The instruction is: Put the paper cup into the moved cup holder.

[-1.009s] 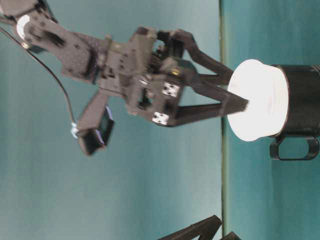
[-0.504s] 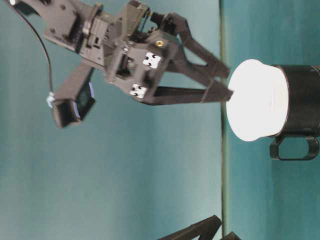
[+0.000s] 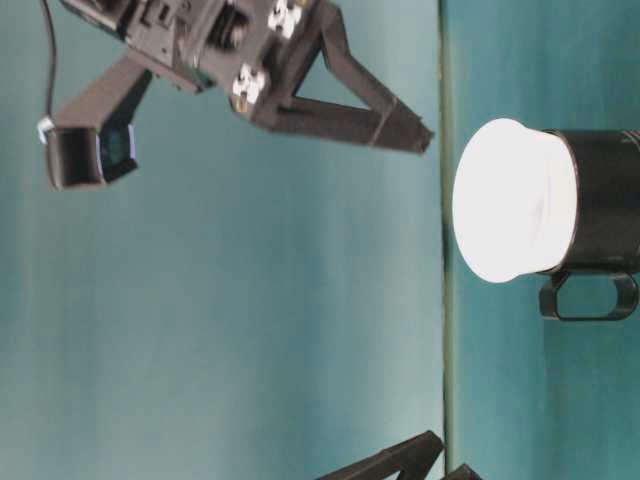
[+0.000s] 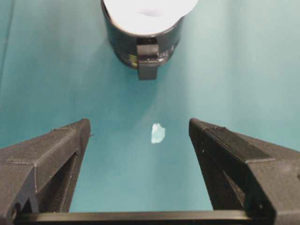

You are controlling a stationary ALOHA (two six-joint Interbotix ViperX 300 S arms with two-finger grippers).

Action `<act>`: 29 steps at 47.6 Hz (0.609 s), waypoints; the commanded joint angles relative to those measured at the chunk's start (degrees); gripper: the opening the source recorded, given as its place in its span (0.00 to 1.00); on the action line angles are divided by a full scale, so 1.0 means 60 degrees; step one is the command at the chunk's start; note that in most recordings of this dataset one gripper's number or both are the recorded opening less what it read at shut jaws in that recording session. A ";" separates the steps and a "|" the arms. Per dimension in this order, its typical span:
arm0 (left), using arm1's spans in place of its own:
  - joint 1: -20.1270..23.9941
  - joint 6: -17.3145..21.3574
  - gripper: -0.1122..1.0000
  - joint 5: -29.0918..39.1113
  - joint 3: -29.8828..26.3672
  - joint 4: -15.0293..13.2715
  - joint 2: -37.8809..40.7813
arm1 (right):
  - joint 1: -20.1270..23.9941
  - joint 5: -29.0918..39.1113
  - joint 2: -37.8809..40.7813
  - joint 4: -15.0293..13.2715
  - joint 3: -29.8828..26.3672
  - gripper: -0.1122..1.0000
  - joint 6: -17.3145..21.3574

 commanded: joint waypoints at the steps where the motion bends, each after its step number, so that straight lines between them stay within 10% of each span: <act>1: -0.0015 -0.0015 0.89 -0.0044 -0.0073 0.0015 -0.0059 | 0.0029 -0.0308 -0.0366 0.0029 0.0015 0.92 -0.0498; 29: -0.0015 -0.0029 0.89 -0.0029 -0.0059 0.0000 -0.0059 | 0.0015 -0.0645 -0.0425 0.0029 0.0059 0.92 -0.0674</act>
